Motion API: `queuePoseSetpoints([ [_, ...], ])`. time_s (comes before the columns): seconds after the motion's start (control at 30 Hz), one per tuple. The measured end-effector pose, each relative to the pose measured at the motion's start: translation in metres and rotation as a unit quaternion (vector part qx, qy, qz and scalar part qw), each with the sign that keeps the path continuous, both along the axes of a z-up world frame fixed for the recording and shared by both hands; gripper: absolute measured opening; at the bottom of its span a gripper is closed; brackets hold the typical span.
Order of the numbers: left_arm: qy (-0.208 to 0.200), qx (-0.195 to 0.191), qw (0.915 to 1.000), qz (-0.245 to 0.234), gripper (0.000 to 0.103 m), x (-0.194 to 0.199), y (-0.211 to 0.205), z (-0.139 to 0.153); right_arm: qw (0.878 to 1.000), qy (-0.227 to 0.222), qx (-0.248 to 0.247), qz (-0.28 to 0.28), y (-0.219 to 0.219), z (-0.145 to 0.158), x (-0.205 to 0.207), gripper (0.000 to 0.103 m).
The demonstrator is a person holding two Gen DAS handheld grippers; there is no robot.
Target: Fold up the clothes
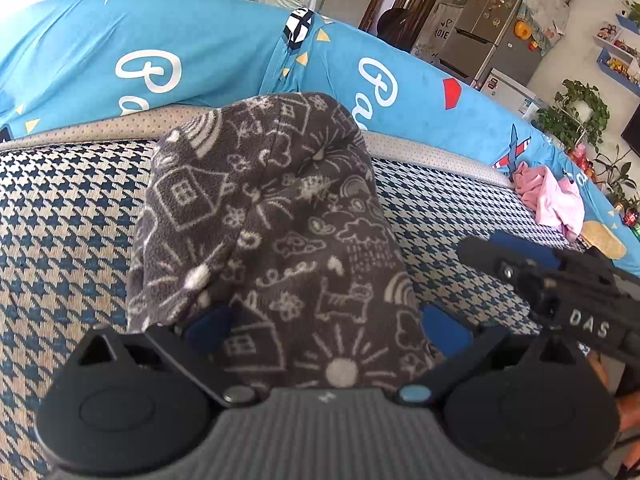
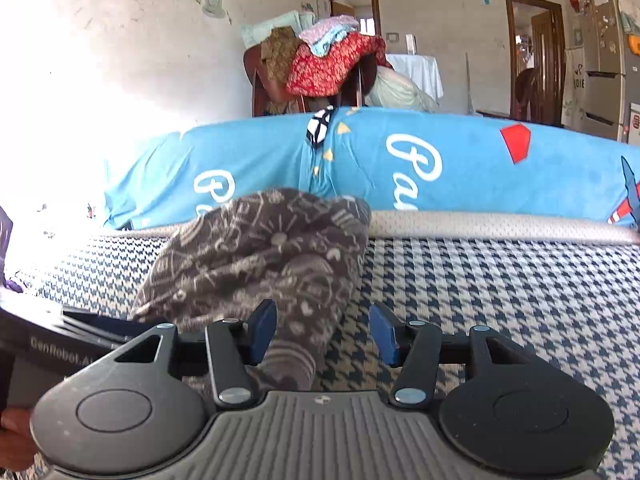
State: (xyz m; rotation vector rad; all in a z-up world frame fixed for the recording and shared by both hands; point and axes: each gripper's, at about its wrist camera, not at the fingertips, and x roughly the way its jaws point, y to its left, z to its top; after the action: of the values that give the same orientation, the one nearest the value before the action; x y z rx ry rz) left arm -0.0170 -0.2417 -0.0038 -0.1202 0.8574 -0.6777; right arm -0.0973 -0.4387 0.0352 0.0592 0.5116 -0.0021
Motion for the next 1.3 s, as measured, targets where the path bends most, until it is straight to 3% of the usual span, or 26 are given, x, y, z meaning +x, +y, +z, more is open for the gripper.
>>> queuePoseSetpoints([
  [0.37, -0.021, 0.028, 0.9991, -0.023, 0.103, -0.007, -0.006, 0.003, 0.998, -0.007, 0.029, 0.056, 0.006, -0.004, 0.060, 0.029],
  [0.43, -0.017, 0.023, 0.9993, -0.025, 0.103, -0.005, -0.005, 0.003, 0.997, -0.008, 0.037, 0.065, 0.006, -0.005, 0.070, 0.022],
  [0.7, 0.004, -0.010, 0.9996, -0.024, 0.103, 0.000, 0.006, 0.003, 0.994, -0.017, 0.040, 0.102, 0.010, -0.007, 0.109, 0.018],
  [1.1, 0.019, -0.033, 0.9988, -0.030, 0.103, 0.007, 0.011, 0.000, 0.989, 0.046, 0.044, 0.132, 0.013, -0.053, 0.183, 0.017],
  [1.3, 0.029, -0.049, 0.9981, -0.026, 0.103, 0.011, 0.016, -0.002, 0.987, 0.085, 0.054, 0.124, 0.013, -0.075, 0.209, 0.008],
])
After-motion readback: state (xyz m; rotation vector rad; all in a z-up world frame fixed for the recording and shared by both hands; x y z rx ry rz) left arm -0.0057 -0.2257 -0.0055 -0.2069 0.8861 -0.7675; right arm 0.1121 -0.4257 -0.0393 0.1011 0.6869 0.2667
